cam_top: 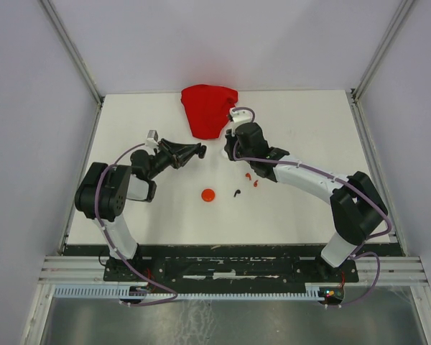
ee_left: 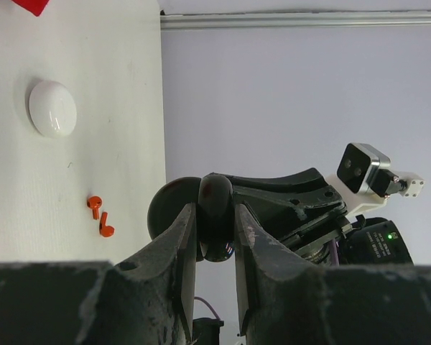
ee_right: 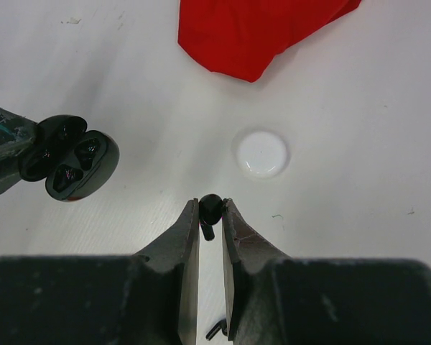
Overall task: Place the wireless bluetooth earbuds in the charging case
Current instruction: Place the earbud in the charging case.
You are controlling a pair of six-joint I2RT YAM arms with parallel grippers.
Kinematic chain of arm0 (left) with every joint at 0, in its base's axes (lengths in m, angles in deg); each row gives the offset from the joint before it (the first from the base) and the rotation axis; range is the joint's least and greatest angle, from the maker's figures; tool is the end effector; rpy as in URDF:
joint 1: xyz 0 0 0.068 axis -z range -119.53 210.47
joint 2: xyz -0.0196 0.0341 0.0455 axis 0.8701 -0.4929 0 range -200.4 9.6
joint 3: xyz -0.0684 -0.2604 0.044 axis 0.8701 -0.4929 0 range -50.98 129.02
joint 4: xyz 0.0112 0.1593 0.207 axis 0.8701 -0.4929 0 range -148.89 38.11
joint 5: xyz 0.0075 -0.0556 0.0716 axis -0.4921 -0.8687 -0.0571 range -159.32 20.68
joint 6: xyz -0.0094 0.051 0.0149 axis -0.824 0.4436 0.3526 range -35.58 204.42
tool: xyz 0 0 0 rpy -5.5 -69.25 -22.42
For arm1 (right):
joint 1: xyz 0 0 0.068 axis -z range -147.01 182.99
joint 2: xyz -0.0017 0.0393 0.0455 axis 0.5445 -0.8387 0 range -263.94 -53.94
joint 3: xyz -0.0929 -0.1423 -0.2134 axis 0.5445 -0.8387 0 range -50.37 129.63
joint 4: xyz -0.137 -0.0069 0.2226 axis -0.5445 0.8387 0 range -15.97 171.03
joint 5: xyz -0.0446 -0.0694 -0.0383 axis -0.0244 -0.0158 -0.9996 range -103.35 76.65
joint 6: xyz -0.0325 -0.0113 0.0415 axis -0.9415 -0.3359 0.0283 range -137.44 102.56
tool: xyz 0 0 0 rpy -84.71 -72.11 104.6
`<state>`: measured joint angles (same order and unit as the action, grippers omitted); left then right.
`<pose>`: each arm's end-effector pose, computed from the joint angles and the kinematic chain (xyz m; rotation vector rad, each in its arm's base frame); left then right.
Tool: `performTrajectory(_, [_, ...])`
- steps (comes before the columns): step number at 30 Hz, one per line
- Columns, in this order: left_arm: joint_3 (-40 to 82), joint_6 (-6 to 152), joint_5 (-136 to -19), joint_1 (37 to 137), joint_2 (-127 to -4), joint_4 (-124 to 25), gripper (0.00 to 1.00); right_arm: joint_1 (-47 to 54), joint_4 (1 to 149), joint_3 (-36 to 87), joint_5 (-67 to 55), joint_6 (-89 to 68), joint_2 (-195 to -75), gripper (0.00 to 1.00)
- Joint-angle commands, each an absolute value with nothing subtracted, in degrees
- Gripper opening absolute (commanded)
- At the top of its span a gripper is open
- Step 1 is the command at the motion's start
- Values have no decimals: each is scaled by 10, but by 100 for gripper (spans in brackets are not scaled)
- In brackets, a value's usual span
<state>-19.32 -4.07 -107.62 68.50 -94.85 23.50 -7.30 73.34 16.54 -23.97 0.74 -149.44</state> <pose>0.3113 -0.0664 0.1575 -0.6428 1.7419 -1.7661 0.2982 0.2443 0.2606 -0.2841 2.0587 0.4417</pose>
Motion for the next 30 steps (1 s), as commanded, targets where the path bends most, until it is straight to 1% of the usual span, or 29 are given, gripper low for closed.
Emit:
performTrajectory(1, [-174,-56,-1092,691,-953,271,3,-68,693,163,-237,5,-1466,11])
performTrajectory(23, [-152,-42,-1112,712,-953,243,3,-40,580,100,-147,5,-1437,11])
performTrajectory(30, [-142,-30,-1117,721,-951,221,3,-23,521,70,-110,7,-1422,10])
